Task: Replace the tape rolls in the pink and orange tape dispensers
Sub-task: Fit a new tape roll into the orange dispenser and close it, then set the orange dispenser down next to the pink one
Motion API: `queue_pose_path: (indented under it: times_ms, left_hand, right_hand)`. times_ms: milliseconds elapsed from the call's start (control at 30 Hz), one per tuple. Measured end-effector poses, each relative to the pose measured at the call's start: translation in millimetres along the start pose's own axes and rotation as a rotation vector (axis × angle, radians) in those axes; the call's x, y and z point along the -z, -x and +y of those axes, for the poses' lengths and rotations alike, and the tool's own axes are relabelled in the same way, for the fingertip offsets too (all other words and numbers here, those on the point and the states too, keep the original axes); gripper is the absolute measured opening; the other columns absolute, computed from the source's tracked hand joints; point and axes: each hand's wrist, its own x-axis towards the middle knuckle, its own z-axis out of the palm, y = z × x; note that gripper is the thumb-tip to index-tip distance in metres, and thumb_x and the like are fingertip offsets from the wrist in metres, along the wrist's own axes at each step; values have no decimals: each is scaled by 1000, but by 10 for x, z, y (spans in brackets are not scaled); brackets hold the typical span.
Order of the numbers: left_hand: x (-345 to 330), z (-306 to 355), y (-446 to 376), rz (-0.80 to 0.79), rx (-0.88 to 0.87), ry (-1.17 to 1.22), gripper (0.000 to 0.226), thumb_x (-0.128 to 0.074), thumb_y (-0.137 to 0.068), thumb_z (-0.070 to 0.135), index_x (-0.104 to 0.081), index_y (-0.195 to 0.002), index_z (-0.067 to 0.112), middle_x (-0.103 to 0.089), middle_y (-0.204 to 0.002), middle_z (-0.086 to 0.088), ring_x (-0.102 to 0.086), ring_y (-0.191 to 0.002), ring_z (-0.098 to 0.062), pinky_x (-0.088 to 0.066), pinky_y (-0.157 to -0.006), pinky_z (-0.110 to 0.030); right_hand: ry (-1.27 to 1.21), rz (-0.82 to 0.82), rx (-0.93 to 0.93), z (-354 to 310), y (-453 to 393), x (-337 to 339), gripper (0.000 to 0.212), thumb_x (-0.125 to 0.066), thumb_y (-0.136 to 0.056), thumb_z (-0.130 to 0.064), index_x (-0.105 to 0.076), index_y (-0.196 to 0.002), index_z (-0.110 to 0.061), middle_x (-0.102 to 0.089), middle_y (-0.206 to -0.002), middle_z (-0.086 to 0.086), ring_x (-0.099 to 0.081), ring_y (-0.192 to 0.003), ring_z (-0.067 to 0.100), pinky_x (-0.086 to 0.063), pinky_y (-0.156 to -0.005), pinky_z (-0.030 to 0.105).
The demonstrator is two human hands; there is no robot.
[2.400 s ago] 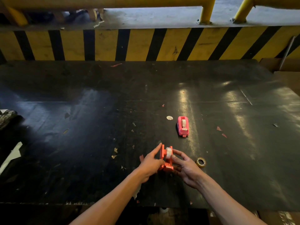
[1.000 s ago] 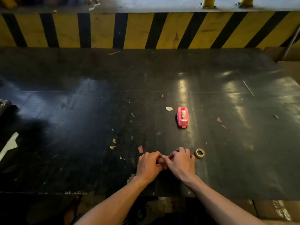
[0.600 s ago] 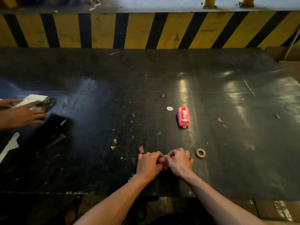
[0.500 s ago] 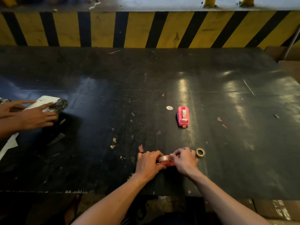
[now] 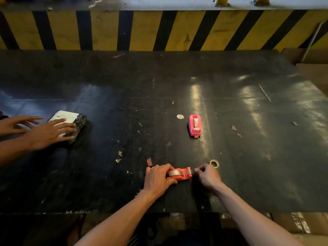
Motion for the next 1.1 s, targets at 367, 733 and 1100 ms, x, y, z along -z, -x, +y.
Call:
queue_pose_path:
  times_ms: [367,733,1100]
  left_hand:
    - [6,0,-19,-18,-8,-28,43,-77,-80,50,-59,-117,39,-69,-116,12,-60,-109,-10,-36,-99,-39]
    - [165,-533,81,165,62,-56,59,-40,-103,41,-23,-158,27,-18,-168,3,-8,-155,-14,-16,-125,-47]
    - [69,-949,-86,111,319,-270,62,-23,-105,48,-7,-160,26,-1,-170,-1,4,-156,-23,-3,-125,-53]
  right_hand:
    - [-5,-73,78,74,-6,-153,14,-60,-93,-12,-73,-95,-14,-68,-82,3,-61,-77,19,-47,-72,29]
    - [499,-318,587,101,-40,-243,87,-69,-80,-34,-20,-152,-34,-41,-146,-3,-38,-133,17,-33,-114,34]
    - [189,59,312,-430,-410,-473,35,-72,-77,-36,-58,-99,-13,-60,-98,9,-60,-94,31,-42,-74,34]
